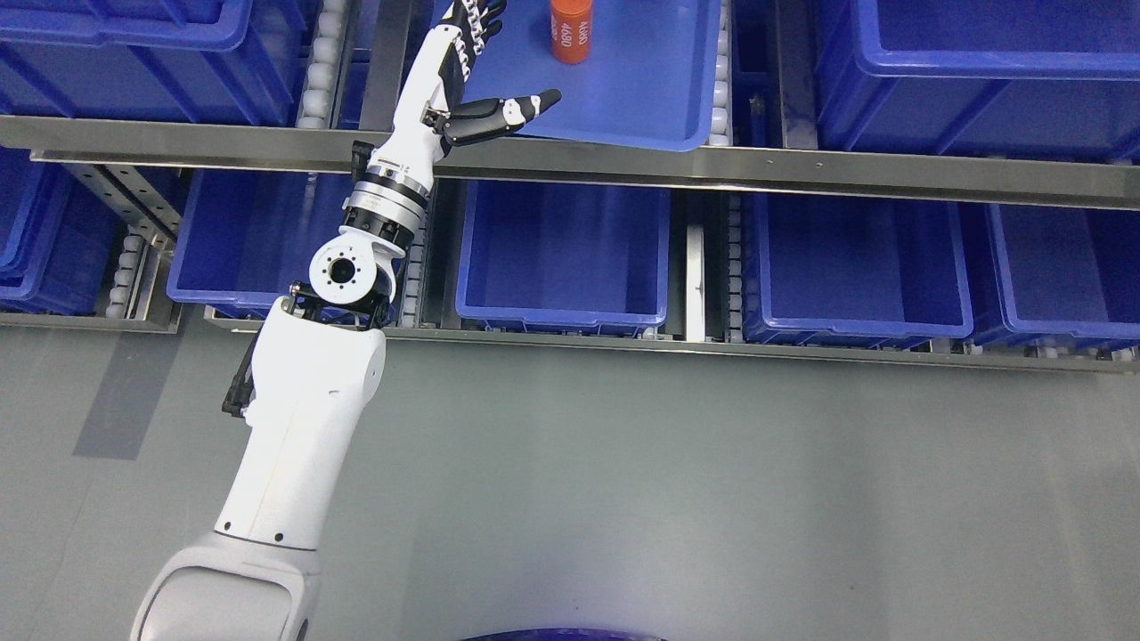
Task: Grab orange capacitor from left shelf to right desk
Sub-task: 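Reach the left hand into the upper blue bin toward the orange capacitor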
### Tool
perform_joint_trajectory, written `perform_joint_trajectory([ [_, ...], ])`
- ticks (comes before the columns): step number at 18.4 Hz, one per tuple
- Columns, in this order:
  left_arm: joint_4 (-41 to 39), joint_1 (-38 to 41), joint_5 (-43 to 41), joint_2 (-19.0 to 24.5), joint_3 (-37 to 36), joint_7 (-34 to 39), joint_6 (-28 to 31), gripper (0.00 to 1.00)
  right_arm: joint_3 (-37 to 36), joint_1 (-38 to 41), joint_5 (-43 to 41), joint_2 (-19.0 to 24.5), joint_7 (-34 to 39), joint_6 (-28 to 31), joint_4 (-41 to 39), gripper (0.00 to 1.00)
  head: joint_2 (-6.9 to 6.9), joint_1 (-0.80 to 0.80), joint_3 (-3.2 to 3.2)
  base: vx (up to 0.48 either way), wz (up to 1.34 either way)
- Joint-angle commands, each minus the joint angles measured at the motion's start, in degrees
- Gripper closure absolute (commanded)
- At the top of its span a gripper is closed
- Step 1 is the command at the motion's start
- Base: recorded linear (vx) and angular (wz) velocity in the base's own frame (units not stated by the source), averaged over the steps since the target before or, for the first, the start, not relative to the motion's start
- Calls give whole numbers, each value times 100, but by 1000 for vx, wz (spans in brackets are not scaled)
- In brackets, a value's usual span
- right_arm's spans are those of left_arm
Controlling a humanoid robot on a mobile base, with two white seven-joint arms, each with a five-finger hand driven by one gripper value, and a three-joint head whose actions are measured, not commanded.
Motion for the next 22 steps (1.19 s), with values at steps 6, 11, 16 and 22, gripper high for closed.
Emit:
perform_joint_trajectory([
  [6,249,-79,-10,100,436,6,27,0,-62,-9,26,-100,-1,0,-193,0,0,0,0,139,-195],
  [11,-1040,831,7,100,876,-135,308,0,-62,-9,26,-100,-1,0,-193,0,0,0,0,178,-93],
  [16,-1554,1450,16,100,332,-285,265,0,-62,-9,26,-100,-1,0,-193,0,0,0,0,213,5],
  [22,-816,1301,16,100,7,-276,194,0,-62,-9,26,-100,-1,0,-193,0,0,0,0,148,13],
])
